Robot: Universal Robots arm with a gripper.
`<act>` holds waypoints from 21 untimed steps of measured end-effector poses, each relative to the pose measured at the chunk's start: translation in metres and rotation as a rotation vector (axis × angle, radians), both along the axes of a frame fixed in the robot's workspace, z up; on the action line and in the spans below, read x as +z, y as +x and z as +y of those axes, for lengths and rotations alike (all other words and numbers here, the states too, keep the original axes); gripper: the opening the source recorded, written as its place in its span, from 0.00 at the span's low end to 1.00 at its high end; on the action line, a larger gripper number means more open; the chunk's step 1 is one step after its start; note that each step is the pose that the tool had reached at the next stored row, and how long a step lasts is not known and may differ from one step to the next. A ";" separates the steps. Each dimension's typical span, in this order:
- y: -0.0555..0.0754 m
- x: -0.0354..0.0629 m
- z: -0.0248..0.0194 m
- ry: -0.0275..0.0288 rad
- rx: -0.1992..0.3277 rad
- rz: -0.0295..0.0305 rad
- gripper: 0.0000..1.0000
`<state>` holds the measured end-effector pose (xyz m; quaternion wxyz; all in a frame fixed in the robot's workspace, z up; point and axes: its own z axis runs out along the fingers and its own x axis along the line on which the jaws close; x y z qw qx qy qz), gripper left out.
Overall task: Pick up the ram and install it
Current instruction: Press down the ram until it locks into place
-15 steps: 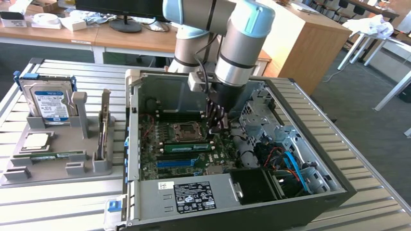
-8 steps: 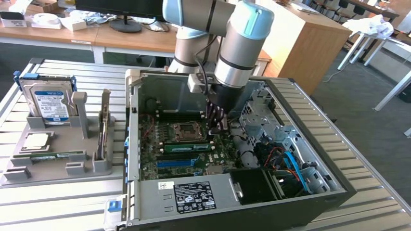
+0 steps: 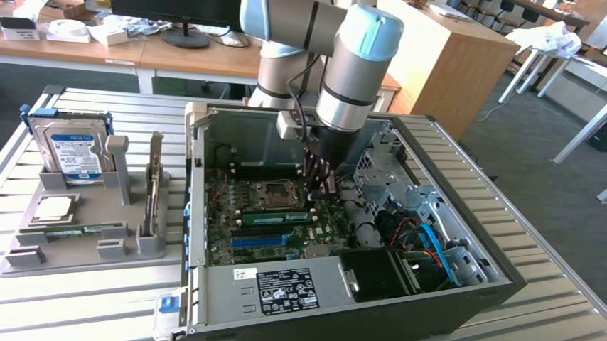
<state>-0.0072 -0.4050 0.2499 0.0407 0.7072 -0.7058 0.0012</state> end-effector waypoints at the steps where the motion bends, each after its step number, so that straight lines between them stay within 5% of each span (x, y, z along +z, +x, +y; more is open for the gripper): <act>1: 0.000 -0.0003 0.0000 0.0000 0.000 0.0000 0.10; 21: 0.008 -0.0035 0.0000 0.0003 0.000 0.0000 0.10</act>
